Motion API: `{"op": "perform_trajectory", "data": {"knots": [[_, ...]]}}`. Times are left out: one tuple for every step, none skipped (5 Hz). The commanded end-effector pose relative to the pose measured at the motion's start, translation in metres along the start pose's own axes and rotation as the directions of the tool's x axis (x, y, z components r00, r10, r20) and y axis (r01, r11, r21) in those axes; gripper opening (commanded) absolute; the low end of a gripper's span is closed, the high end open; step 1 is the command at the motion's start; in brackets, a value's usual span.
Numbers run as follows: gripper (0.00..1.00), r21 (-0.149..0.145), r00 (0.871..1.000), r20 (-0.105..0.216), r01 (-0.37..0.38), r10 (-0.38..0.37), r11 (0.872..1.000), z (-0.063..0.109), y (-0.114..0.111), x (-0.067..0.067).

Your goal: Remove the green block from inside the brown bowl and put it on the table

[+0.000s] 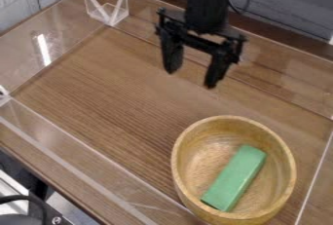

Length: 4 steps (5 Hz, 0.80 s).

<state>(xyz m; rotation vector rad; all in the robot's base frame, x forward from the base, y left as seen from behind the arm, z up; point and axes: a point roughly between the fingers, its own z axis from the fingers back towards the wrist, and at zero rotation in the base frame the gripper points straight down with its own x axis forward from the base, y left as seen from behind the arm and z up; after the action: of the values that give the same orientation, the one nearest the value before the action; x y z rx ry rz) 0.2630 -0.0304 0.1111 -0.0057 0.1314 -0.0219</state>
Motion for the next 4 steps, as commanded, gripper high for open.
{"op": "perform_trajectory", "data": {"knots": [[1.00,-0.009,0.997,0.074,0.015,-0.015,1.000,0.014,-0.022,-0.014],[1.00,-0.010,0.997,0.069,0.023,-0.022,1.000,0.011,-0.032,-0.022],[1.00,-0.011,0.997,0.064,0.031,-0.030,0.999,0.007,-0.039,-0.027],[1.00,-0.012,0.997,0.061,0.044,-0.043,0.999,0.003,-0.047,-0.032]]}}
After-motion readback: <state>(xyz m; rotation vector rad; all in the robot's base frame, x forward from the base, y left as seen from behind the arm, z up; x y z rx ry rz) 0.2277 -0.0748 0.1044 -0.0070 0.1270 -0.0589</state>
